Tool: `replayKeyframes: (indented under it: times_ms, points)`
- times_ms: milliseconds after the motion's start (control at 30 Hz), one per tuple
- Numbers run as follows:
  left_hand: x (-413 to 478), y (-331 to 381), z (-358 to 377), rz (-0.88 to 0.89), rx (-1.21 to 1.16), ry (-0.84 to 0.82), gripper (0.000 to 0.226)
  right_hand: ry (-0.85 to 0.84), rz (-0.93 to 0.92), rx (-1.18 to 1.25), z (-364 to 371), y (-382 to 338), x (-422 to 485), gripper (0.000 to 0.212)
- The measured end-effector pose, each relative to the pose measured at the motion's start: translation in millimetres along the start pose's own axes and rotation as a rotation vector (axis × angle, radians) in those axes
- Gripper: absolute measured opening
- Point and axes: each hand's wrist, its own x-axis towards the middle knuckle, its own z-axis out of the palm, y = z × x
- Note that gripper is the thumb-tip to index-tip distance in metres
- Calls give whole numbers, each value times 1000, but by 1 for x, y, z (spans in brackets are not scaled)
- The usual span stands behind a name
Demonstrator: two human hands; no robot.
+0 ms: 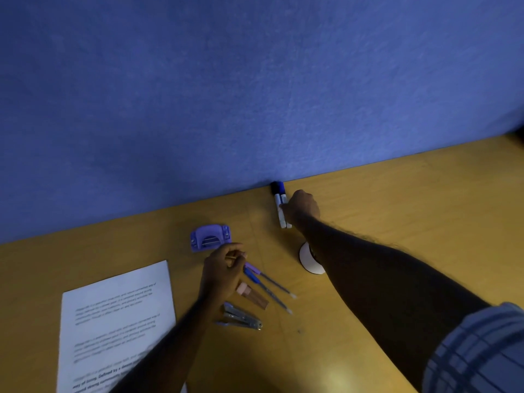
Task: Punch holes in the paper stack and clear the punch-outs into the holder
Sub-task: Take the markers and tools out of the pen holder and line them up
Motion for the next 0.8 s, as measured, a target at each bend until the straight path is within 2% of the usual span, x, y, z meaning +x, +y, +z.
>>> replayKeyframes:
  times_ms: [133, 333, 600, 800]
  points:
    - [-7, 1, -10, 15, 45, 27, 20, 44, -109, -12, -6, -7, -12, 23]
    - [-24, -2, -29, 9, 51, 95, 18, 58, -350, -27, -9, -17, -66, 31]
    - [-66, -19, -47, -65, 140, 112, 21, -111, -580, -16, 11, 16, -151, 26]
    - [-96, -29, -49, -150, 164, 112, 21, -230, -653, -94, 31, 45, -193, 22]
